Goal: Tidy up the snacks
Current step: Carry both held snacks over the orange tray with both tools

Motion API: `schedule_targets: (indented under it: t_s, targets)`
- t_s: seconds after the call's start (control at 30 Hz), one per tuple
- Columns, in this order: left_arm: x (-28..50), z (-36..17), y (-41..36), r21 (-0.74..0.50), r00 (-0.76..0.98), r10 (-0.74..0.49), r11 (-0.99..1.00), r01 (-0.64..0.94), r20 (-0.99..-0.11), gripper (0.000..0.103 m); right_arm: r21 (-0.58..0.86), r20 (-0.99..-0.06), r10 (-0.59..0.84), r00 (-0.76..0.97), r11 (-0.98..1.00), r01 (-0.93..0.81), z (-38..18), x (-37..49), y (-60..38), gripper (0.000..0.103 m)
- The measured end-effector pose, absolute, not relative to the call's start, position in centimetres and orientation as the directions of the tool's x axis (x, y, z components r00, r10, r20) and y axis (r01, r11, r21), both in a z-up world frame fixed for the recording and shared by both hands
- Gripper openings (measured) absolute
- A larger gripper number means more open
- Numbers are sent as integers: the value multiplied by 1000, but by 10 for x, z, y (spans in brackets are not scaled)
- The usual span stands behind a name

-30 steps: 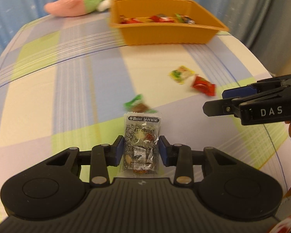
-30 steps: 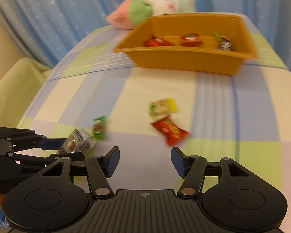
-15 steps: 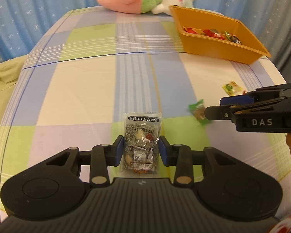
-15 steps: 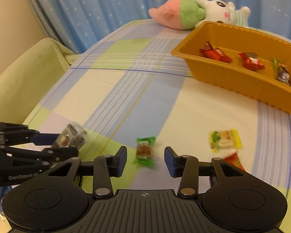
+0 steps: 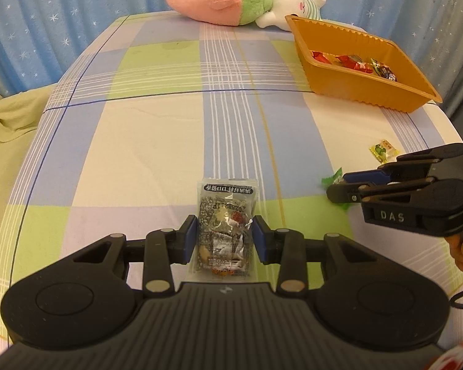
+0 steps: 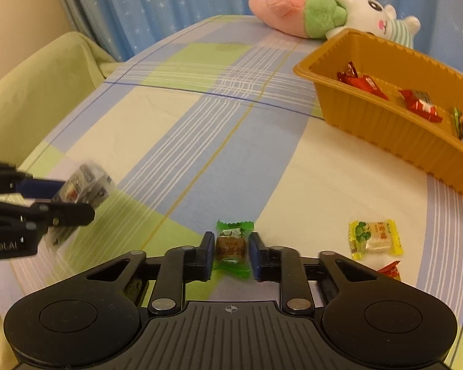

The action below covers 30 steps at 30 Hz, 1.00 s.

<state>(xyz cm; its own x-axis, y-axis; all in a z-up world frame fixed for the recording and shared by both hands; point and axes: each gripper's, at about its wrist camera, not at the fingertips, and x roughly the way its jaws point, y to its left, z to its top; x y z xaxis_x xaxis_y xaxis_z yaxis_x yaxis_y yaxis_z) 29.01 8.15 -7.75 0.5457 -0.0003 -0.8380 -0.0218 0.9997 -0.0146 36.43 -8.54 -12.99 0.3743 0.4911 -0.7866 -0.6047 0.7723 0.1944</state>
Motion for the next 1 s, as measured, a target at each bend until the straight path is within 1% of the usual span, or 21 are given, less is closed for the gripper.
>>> schedule_targets:
  t_s: [0.2, 0.47, 0.83, 1.0]
  targets:
    - [301, -72, 74, -11, 556, -15, 1000, 11, -831, 35, 213, -773, 501, 389, 783, -585, -124, 366, -97, 20]
    - [331, -51, 53, -2, 603, -55, 996, 88, -796, 35, 278, -717, 525, 458, 818, -503, -86, 381, -143, 20]
    - [408, -8, -11, 9, 694, -162, 972, 235, -702, 35, 275, -647, 452, 614, 889, -365, -39, 426, -223, 20]
    - [447, 3, -46, -10, 705, -208, 962, 274, -678, 35, 277, -625, 420, 659, 908, -316, -27, 447, -251, 20]
